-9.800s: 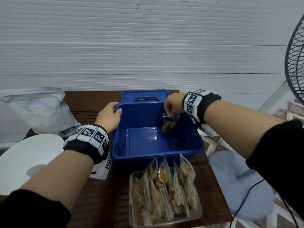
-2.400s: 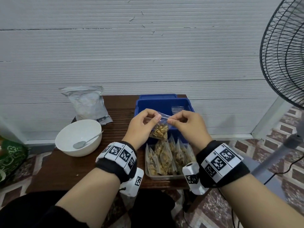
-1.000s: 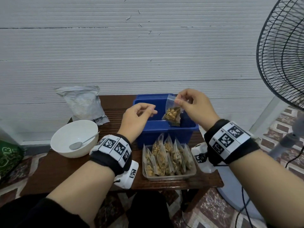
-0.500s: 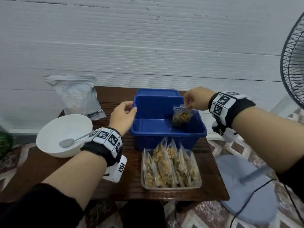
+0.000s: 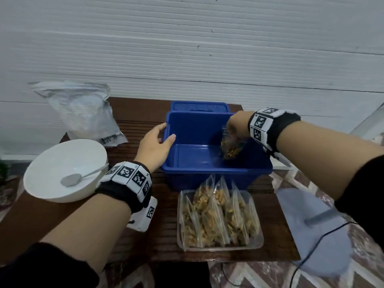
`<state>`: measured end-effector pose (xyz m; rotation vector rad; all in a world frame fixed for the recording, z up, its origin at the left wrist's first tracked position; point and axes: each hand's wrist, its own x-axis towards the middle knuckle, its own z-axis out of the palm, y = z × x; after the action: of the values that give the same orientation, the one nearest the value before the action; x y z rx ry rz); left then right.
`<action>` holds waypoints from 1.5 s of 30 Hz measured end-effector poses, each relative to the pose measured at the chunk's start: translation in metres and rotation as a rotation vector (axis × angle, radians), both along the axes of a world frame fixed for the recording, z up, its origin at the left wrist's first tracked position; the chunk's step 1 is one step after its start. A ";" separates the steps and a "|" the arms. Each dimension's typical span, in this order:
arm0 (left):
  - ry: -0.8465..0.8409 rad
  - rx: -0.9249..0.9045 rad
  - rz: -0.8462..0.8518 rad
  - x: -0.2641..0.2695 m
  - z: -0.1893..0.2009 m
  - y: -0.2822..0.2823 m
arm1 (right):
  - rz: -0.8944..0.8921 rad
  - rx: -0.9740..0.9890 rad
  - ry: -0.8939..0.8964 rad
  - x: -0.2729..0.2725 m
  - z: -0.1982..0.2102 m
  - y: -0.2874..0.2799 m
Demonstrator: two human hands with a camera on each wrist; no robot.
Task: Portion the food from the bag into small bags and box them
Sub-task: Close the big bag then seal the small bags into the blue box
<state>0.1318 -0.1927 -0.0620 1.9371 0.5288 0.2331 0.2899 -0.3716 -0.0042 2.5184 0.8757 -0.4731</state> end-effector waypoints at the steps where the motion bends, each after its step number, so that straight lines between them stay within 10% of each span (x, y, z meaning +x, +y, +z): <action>1: 0.002 -0.007 -0.001 0.001 -0.001 0.000 | -0.004 0.001 -0.012 -0.001 -0.002 0.000; 16: -0.005 -0.005 0.008 0.000 -0.003 0.000 | 0.050 -0.201 -0.156 -0.003 -0.011 0.002; 33: -0.051 0.312 0.030 -0.049 0.018 -0.024 | -0.053 0.466 0.170 -0.147 0.031 -0.017; 45: -0.220 0.305 -0.195 -0.098 0.006 -0.069 | -0.049 0.574 -0.077 -0.236 -0.008 -0.049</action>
<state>0.0335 -0.2621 -0.0559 2.2081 0.1633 0.4153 0.0535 -0.4203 -0.0120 3.0532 1.0364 -0.1444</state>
